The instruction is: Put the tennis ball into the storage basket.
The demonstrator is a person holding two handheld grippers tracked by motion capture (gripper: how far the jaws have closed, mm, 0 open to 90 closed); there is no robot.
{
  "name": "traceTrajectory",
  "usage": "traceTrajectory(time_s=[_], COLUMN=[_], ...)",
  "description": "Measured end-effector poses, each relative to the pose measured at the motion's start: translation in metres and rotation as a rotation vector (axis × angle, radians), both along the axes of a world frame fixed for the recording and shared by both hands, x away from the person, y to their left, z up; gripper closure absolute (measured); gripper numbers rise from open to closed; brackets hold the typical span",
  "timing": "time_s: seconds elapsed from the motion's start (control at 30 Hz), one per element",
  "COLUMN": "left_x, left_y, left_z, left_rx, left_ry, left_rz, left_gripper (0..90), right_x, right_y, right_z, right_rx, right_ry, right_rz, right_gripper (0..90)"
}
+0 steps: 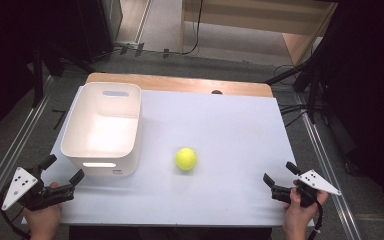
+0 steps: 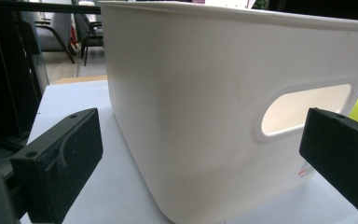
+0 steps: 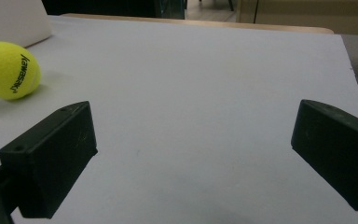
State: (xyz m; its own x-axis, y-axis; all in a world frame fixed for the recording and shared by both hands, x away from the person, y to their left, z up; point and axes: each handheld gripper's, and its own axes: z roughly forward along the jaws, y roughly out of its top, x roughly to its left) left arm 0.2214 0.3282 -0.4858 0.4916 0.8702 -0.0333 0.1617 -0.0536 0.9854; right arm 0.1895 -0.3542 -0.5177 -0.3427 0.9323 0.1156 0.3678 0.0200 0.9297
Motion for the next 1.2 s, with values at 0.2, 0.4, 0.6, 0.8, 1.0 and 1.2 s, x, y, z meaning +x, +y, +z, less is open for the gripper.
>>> traceTrajectory(time_s=[0.2, 0.4, 0.6, 0.8, 1.0, 1.2], left_x=[0.0, 0.0, 0.001, 0.001, 0.001, 0.001], left_y=[0.001, 0.001, 0.0, -0.001, -0.002, -0.003], left_z=[0.0, 0.0, 0.0, 0.0, 0.0, 0.0], left_rx=[-0.017, -0.014, -0.018, -0.006, -0.006, 0.009], left_ry=[-0.001, -0.004, -0.002, -0.003, -0.003, -0.005], left_rz=[0.001, -0.001, 0.001, 0.003, 0.004, 0.007], left_gripper=[0.0, 0.0, 0.0, 0.0, 0.0, 0.0], right_x=[0.002, 0.007, 0.013, 0.017, 0.025, 0.034], right_y=[0.002, 0.01, 0.019, 0.026, 0.035, 0.047], right_z=[0.002, 0.01, 0.019, 0.025, 0.032, 0.044], right_rx=[0.006, 0.001, -0.04, -0.066, -0.072, -0.092], right_ry=[0.021, 0.039, 0.062, 0.069, 0.092, 0.098], right_rz=[0.041, 0.119, 0.141, 0.177, 0.203, 0.248], right_gripper=[0.0, 0.0, 0.0, 0.0, 0.0, 0.0])
